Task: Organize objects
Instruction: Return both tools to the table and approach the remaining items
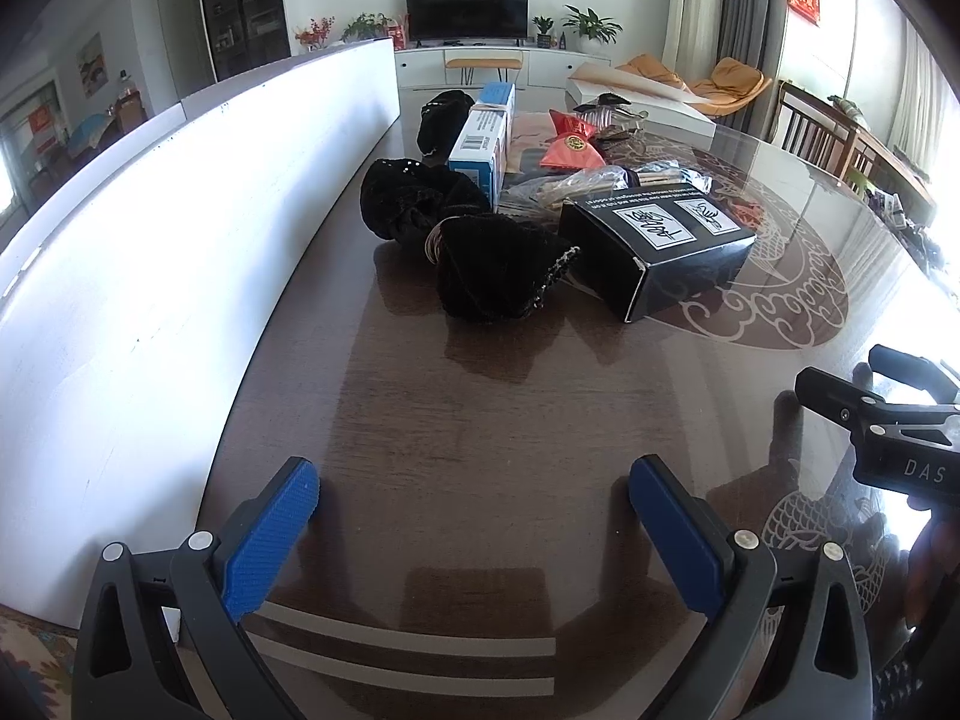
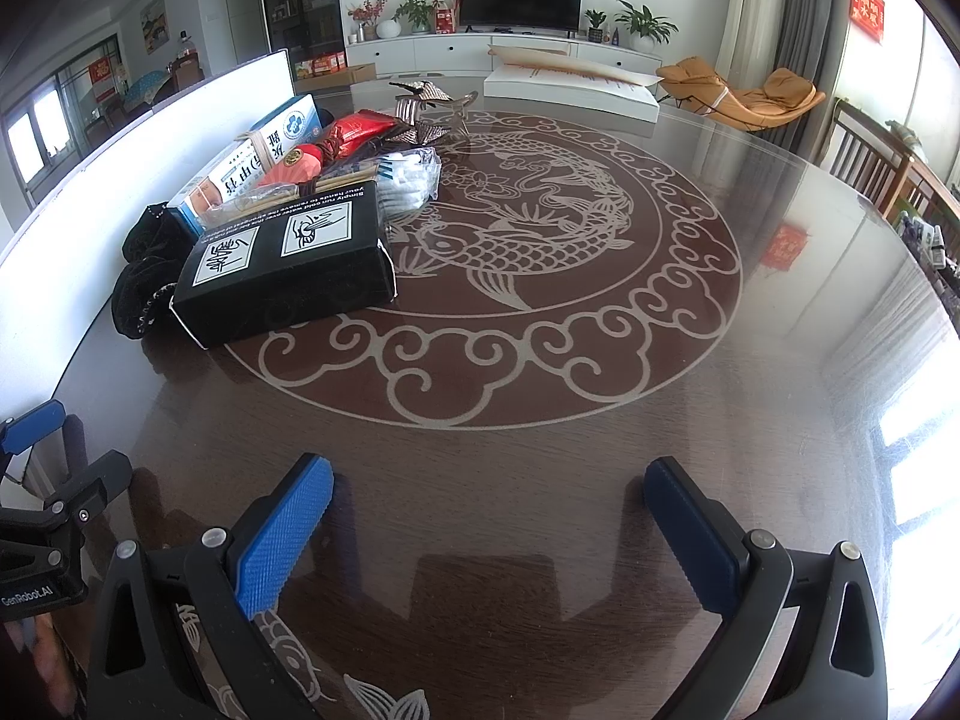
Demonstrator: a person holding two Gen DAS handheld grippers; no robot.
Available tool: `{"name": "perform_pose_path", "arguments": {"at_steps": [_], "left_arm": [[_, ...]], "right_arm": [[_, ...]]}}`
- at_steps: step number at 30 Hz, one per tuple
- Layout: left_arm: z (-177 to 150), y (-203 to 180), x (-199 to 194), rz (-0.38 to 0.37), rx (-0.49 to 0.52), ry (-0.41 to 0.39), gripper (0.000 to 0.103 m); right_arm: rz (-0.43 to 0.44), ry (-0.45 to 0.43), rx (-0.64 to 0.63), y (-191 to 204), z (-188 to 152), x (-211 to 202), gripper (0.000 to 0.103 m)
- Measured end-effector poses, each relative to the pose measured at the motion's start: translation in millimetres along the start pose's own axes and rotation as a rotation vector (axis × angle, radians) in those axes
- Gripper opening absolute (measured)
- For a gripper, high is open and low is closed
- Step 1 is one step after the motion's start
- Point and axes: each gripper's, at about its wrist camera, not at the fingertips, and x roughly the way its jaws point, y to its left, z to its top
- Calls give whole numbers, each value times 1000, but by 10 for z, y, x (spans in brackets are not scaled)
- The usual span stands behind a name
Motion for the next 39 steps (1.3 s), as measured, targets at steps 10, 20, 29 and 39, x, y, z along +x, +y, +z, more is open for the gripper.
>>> {"name": "perform_pose_path", "arguments": {"at_steps": [10,20,29,39], "left_arm": [[17,-17,25,0,1,-3,103],[20,-18,25,0,1,-7,103],[-24,-2,-9,-14,15,-24,103],[-64,29,-34,-20,12,-31,103]], "right_arm": [[0,0,0,-1,-1,1,103],[1,0,0,-3,0,2,103],[3,1,0,-6,1,5,103],[63,-62,-114,479,481,-146,103]]}}
